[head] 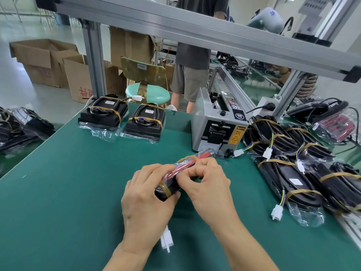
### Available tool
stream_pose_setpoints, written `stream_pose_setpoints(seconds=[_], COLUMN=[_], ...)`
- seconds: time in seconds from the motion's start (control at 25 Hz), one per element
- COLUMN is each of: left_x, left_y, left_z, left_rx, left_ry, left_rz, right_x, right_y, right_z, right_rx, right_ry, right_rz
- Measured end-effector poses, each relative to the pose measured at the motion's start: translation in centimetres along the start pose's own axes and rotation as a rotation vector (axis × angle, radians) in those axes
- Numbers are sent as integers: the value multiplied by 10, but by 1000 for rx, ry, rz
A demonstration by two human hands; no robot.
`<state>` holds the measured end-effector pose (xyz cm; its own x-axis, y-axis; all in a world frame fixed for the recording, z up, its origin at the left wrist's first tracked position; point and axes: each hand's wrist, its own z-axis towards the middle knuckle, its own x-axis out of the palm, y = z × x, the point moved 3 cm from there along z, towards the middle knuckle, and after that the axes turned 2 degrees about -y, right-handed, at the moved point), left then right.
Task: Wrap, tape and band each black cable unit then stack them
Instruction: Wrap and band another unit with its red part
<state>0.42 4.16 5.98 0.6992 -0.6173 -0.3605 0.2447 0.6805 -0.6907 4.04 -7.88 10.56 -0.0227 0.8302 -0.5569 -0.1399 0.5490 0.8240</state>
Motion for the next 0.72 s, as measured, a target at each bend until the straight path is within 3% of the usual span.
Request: stream_pose_setpoints(seconds=[0.36,0.56,0.72], left_x=[-2,-2,-2], left_y=[-3,-4,-4], left_z=[1,1,1], left_rx=[-8,-19,-21], left_ry=[-12,11,9], left_rz=[-17,-5,-4], right_x=[11,12,12], right_y=[-3,-7,-4], right_z=[-7,-8,-6], right_rx=[-90,2,-16], right_ry=[-159,-131,-147], right_rz=[-99,63,1])
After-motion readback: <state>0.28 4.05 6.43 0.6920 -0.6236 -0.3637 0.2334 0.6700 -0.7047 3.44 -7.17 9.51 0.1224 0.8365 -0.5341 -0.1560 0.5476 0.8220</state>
